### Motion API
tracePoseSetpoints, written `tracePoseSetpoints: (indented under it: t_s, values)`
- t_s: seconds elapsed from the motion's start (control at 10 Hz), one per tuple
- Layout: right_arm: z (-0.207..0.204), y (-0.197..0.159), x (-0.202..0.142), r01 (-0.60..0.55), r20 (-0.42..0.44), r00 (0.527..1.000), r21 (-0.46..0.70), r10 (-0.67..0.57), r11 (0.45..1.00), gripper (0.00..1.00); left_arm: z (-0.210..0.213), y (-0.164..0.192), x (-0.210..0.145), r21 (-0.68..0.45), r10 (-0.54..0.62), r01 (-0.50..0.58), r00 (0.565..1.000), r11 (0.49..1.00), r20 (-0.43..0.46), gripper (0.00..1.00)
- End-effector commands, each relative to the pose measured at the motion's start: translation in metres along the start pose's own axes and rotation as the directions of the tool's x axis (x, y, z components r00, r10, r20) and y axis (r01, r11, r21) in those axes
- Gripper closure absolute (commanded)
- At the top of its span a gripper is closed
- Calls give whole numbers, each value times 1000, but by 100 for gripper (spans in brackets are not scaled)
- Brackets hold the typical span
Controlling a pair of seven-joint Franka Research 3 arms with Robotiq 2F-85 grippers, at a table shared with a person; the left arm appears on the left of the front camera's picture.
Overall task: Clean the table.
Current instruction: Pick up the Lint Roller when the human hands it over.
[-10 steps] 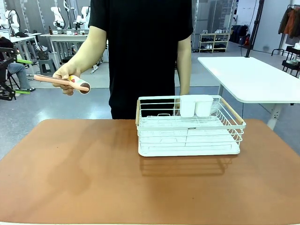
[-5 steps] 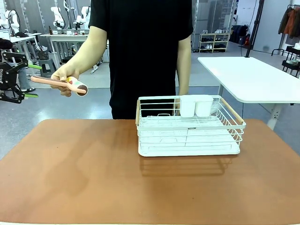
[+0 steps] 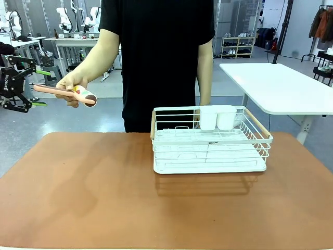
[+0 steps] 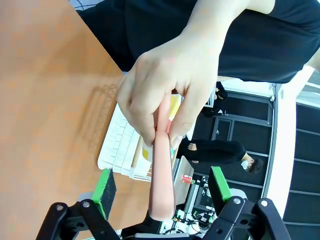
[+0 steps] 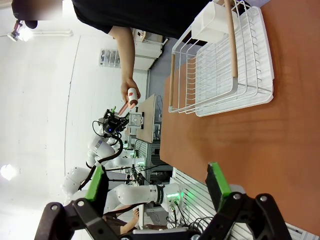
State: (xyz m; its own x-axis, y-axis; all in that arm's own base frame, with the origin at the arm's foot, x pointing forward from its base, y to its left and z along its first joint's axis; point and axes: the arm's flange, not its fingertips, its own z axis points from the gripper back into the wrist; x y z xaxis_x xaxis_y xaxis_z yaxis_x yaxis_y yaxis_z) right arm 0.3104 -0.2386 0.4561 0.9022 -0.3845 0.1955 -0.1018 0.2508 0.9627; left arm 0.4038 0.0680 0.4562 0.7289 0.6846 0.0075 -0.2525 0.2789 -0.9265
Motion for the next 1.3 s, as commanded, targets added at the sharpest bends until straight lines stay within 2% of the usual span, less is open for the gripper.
tracePoseSetpoints:
  t_s: [0.0, 0.1, 0.2, 0.3, 0.4, 0.5, 0.6, 0.7, 0.8, 0.9, 1.1, 1.2]
  values:
    - [0, 4, -1, -3, 2, 1000, 11, 3, 1000, 0, -10, 1, 5, -17, -31, 31, 999, 999, 31, 19]
    - [0, 4, -1, -3, 2, 1000, 11, 3, 1000, 0, -10, 0, 6, -24, -31, 32, 999, 999, 33, 25]
    - [0, 4, -1, -3, 2, 1000, 11, 3, 1000, 0, -11, 0, 7, -22, -34, 35, 999, 999, 35, 38]
    - [0, 4, -1, -3, 2, 1000, 11, 3, 1000, 0, -11, 0, 7, -19, -34, 35, 999, 999, 38, 44]
    - [0, 4, -1, -3, 2, 1000, 11, 3, 1000, 0, -11, 1, 6, -19, -36, 37, 999, 999, 39, 57]
    - [0, 4, -1, -3, 2, 1000, 11, 3, 1000, 0, -11, 0, 7, -21, -36, 37, 998, 999, 41, 63]
    - [0, 4, -1, -3, 2, 1000, 11, 3, 1000, 0, -11, -1, 6, -22, -39, 40, 999, 999, 38, 76]
    - [0, 4, -1, -3, 2, 1000, 11, 3, 1000, 0, -11, 0, 5, -22, -40, 41, 999, 999, 37, 83]
    - [0, 4, -1, -3, 2, 1000, 11, 3, 1000, 0, -10, 0, 5, -25, -39, 40, 998, 999, 39, 95]
    - [0, 4, -1, -3, 2, 1000, 11, 3, 1000, 0, -9, -1, 5, -31, -40, 41, 999, 999, 37, 100]
    - [0, 4, -1, -3, 2, 1000, 11, 3, 1000, 0, -6, 1, 6, -36, -36, 37, 999, 999, 36, 100]
    - [0, 4, -1, -3, 2, 1000, 11, 3, 1000, 0, 1, 9, 8, -53, -13, 13, 1000, 999, -1, 94]
